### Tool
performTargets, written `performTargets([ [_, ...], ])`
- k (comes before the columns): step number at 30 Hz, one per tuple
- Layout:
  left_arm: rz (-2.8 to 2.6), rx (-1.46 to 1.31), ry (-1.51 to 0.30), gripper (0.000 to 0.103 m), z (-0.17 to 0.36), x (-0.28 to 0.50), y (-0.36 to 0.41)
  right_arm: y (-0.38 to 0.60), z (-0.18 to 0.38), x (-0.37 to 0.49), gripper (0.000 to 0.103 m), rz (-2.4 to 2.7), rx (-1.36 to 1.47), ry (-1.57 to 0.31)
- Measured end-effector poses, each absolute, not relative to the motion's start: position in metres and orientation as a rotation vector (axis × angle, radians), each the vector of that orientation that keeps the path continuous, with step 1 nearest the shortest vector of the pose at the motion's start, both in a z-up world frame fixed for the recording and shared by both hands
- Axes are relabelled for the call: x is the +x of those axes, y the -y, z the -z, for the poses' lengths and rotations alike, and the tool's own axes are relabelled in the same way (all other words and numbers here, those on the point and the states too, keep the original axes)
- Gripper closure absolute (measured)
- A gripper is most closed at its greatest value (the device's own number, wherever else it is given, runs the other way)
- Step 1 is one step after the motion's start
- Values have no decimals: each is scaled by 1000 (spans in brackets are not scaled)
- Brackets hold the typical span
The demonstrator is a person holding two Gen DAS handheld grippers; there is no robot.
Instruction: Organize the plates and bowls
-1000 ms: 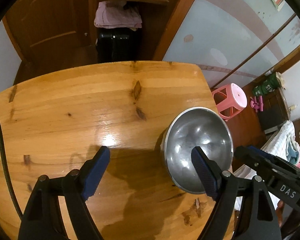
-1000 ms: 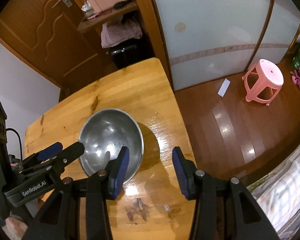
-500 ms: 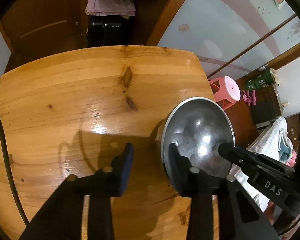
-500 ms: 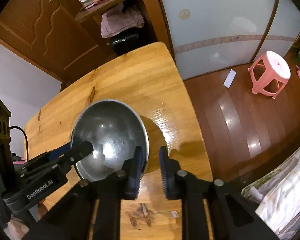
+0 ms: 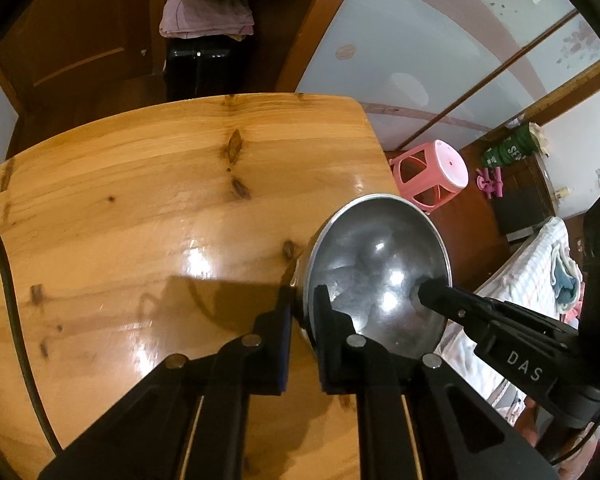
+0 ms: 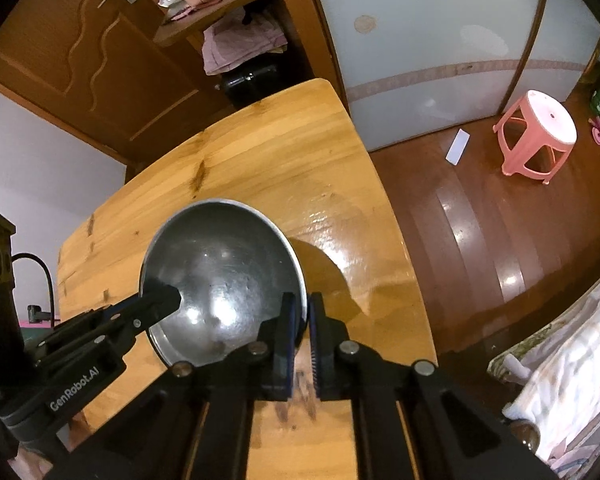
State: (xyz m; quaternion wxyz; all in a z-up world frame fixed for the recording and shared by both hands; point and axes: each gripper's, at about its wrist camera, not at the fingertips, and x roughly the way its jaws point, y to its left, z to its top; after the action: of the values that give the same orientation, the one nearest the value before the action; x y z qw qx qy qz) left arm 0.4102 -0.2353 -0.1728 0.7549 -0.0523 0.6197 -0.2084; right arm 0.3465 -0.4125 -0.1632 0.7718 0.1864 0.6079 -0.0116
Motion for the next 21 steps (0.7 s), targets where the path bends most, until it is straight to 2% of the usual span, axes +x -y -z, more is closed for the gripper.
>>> performTargets([
  [13, 467, -78, -1318, 95, 82, 301, 204, 383, 82, 245, 97, -32, 391, -1255],
  [21, 484, -94, -1312, 94, 59, 216, 171, 360, 56, 167, 96, -73, 385, -1224],
])
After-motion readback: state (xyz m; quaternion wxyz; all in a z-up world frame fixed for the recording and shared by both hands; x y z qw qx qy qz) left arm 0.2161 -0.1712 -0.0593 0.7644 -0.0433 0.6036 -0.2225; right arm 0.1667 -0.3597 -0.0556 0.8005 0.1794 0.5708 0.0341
